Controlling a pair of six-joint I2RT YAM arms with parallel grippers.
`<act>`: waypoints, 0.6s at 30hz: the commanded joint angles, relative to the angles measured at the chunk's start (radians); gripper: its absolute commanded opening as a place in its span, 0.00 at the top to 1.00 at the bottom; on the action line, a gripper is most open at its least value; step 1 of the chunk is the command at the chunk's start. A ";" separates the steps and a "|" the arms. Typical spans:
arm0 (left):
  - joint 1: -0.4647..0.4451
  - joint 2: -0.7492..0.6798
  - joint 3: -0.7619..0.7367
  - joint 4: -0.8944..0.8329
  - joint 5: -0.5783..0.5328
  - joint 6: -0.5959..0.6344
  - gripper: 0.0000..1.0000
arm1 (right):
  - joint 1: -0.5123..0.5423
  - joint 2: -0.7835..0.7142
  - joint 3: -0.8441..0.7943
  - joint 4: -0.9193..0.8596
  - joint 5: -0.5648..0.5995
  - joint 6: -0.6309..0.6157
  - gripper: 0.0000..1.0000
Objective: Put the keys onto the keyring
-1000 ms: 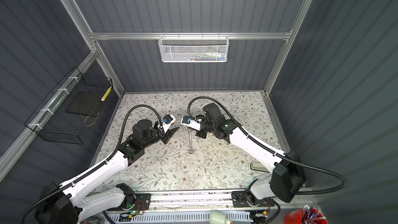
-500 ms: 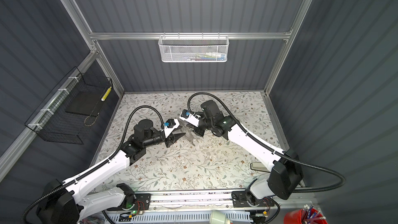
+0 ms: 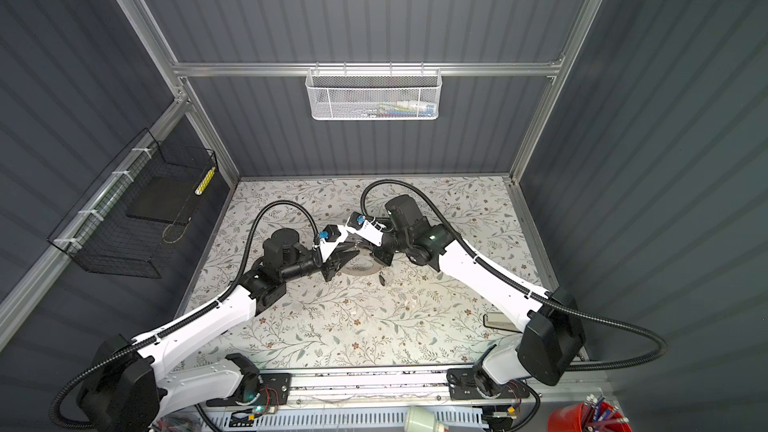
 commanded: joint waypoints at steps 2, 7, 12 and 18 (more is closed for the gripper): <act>-0.008 0.006 0.013 0.011 -0.031 -0.015 0.76 | 0.008 -0.039 0.011 0.004 -0.014 0.008 0.93; -0.011 0.007 0.017 0.027 -0.046 -0.021 0.79 | 0.015 -0.042 0.011 -0.004 -0.023 0.003 0.93; -0.018 0.004 0.020 0.039 -0.043 -0.019 0.83 | 0.023 -0.036 0.014 -0.013 -0.010 -0.010 0.94; -0.028 -0.013 0.012 0.052 -0.038 -0.008 0.91 | 0.027 -0.039 0.017 -0.043 -0.006 -0.016 0.94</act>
